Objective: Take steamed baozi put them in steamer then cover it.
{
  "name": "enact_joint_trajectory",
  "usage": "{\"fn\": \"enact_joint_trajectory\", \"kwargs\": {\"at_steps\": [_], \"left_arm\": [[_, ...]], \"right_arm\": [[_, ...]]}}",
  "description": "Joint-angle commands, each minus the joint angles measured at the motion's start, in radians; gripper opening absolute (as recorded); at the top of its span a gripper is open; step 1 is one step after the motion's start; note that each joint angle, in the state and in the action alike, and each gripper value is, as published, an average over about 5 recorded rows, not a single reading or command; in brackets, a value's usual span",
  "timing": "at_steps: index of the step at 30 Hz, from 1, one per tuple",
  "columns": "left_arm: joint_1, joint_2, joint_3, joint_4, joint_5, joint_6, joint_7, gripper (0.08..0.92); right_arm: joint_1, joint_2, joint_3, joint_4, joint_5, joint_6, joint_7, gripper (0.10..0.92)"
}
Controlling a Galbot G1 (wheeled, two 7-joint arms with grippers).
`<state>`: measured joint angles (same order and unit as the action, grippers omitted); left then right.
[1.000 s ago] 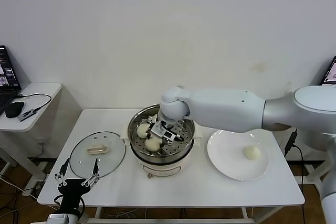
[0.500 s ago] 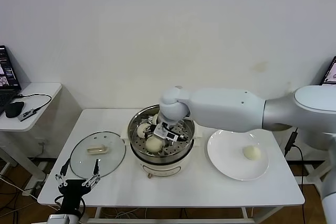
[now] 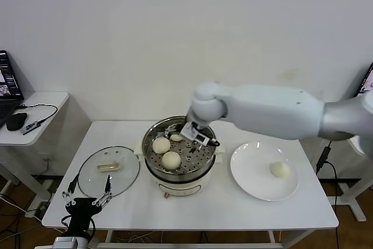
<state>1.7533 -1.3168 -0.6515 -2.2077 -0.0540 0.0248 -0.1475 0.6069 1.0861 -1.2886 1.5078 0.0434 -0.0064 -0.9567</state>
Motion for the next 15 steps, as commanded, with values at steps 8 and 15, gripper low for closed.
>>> {"fn": "enact_joint_trajectory", "kwargs": {"at_steps": [8, 15], "left_arm": [[-0.003, 0.013, 0.026, -0.002, 0.011, 0.001, 0.002, 0.823], [-0.006, 0.015, 0.044, -0.003, 0.024, 0.003, 0.003, 0.823]], "right_arm": [[-0.019, -0.521, 0.100, 0.166, 0.164, -0.490, -0.056, 0.823], [-0.179, -0.650, 0.141, 0.145, 0.052, -0.442, -0.061, 0.823]]}}
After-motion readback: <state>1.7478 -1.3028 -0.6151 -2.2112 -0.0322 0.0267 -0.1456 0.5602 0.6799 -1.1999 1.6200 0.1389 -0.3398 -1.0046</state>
